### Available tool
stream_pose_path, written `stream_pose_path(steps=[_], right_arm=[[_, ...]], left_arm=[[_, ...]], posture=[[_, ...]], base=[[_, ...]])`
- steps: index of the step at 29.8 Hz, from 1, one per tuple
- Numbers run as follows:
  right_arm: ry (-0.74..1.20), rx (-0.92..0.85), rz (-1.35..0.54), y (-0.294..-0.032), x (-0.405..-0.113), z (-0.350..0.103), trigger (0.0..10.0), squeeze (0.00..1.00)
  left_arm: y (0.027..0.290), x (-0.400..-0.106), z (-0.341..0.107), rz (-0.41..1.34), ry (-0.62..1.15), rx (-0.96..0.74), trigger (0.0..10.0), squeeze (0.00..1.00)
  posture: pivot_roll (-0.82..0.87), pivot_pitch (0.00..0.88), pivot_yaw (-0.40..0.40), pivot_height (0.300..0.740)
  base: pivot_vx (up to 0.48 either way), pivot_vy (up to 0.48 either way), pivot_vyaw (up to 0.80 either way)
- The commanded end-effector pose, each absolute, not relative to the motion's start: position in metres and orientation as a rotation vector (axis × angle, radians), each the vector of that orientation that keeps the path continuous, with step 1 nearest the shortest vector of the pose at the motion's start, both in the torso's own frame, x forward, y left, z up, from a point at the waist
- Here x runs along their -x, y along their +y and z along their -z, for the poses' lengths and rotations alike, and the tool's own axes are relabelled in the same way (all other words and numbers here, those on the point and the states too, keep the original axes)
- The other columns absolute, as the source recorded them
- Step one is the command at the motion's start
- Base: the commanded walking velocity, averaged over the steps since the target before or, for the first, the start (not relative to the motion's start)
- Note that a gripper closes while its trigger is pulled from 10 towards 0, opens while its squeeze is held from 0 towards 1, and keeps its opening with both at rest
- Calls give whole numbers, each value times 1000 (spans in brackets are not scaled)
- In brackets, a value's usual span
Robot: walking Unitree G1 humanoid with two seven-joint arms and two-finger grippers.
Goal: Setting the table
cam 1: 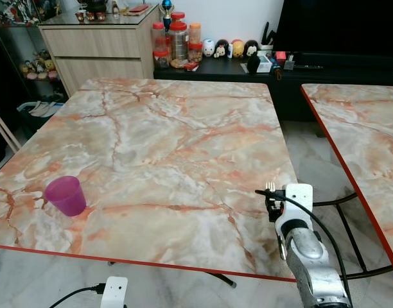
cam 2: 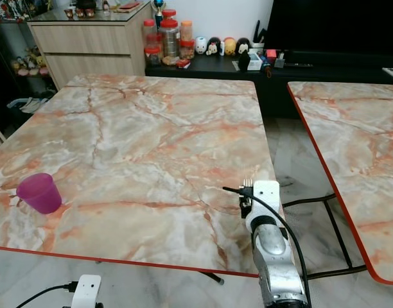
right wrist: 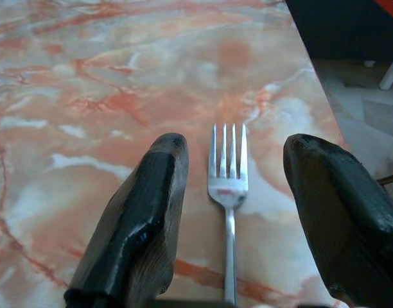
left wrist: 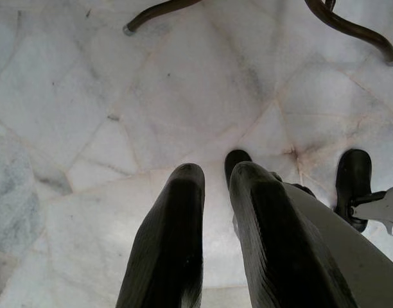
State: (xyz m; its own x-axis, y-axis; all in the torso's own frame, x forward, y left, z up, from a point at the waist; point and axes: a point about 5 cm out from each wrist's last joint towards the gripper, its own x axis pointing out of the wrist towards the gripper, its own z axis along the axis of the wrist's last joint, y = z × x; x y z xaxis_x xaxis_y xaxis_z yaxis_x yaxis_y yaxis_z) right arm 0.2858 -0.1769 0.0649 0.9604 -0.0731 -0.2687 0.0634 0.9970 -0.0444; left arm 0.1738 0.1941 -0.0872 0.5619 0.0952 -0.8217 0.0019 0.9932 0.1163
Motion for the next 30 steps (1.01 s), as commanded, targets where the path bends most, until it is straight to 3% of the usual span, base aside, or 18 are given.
stream_pose_path(steps=[1,30], right_arm=[[312,20,72,-176,-284,-59,10000,0],[490,-72,138,-176,-267,-22,10000,0]], left_arm=[[194,-172,88,-45,993,-109,10000,0],[193,-170,90,-27,1010,-107,10000,0]], posture=[[-72,0,-6,740],[-73,0,-3,740]], base=[[0,0,0],[0,0,0]])
